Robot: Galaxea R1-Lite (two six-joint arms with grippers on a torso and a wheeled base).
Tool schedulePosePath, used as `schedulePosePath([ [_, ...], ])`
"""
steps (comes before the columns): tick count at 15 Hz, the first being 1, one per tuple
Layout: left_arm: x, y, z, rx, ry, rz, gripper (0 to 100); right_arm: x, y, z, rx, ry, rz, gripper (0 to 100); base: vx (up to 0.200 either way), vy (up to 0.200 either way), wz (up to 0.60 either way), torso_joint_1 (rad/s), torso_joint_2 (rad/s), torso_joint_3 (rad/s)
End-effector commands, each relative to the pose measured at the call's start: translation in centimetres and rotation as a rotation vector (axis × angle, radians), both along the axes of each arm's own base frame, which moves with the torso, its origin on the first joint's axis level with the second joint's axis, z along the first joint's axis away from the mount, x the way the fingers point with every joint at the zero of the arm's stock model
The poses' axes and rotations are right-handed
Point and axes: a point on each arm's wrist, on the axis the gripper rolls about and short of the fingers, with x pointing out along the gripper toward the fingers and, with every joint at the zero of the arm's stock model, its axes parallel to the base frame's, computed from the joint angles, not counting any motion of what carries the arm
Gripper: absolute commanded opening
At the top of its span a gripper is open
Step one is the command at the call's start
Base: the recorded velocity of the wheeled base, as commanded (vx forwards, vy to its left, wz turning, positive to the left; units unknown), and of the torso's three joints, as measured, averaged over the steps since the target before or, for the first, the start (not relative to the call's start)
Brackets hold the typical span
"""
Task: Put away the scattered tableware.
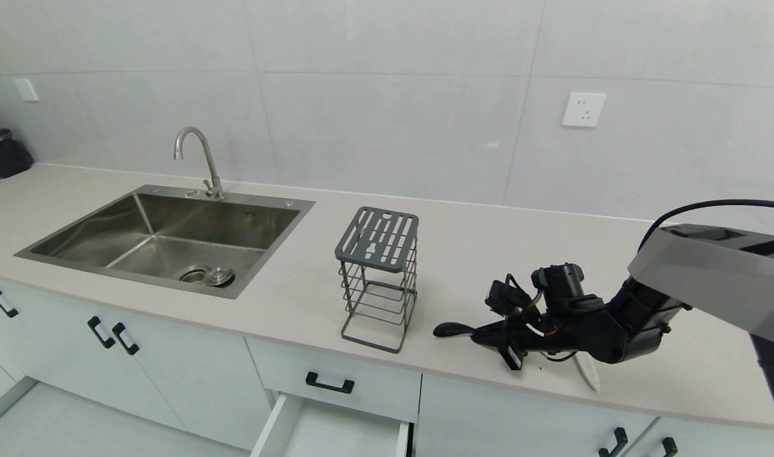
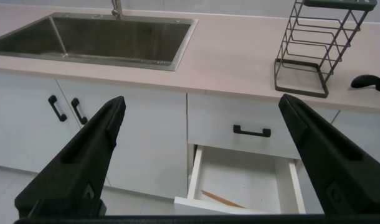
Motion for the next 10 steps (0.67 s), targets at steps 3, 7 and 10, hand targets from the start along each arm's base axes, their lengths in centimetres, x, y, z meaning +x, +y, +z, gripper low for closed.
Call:
schedulePosePath([
  [3, 0.0, 0.0, 0.0, 0.0, 0.002, 0.0, 100, -0.1, 0.2, 2.8, 0.015, -0.072, 0.011, 0, 0.0, 0.0, 0.0, 0.0, 0.0, 0.0],
  [7, 0.0, 0.0, 0.0, 0.0, 0.002, 0.0, 100, -2.0, 0.7, 5.6, 0.024, -0.107, 0.035, 0, 0.0, 0.0, 0.0, 0.0, 0.0, 0.0],
  [10, 0.0, 0.0, 0.0, 0.0, 0.002, 0.0, 100, -4.2, 2.0, 7.9, 0.039, -0.133, 0.087, 0, 0.0, 0.0, 0.0, 0.0, 0.0, 0.0],
])
